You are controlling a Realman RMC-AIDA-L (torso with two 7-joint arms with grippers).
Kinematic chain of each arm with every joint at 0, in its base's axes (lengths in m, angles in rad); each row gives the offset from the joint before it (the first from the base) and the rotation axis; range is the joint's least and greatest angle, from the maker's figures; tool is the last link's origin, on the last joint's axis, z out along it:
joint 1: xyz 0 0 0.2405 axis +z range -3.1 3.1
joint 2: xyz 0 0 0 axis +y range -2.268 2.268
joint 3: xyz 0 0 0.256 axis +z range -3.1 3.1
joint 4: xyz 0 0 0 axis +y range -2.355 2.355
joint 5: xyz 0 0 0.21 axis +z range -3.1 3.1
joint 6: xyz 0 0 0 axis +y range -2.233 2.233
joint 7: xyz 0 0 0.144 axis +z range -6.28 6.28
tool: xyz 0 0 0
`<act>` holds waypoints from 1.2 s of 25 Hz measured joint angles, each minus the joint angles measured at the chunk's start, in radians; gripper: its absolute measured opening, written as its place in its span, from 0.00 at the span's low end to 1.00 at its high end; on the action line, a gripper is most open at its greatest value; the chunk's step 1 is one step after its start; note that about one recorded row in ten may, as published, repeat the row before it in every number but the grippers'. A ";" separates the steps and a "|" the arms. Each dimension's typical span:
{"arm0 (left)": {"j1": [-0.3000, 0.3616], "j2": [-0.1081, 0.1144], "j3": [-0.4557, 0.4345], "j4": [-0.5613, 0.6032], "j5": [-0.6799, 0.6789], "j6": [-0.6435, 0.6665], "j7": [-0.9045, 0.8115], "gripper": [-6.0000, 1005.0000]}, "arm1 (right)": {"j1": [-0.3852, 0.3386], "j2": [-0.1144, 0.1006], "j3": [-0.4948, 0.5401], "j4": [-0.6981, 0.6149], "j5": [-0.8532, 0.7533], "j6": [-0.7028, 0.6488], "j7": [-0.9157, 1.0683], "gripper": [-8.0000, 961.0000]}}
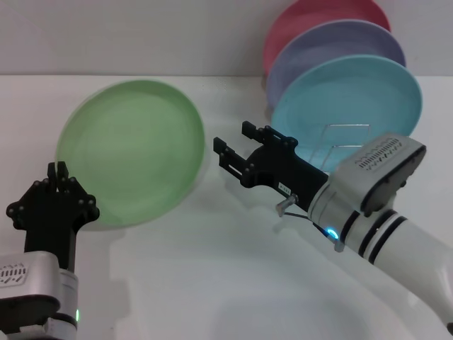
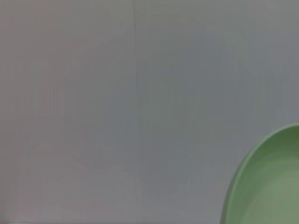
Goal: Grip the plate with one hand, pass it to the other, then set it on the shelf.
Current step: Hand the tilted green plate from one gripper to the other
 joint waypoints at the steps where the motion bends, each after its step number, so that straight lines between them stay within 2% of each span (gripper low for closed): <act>1: -0.001 0.000 0.004 0.002 -0.003 0.002 0.004 0.10 | 0.006 0.000 0.002 0.000 0.000 0.011 0.002 0.65; 30: -0.006 0.000 0.037 0.079 -0.080 0.014 0.134 0.11 | 0.101 0.002 0.012 -0.007 0.000 0.128 0.020 0.65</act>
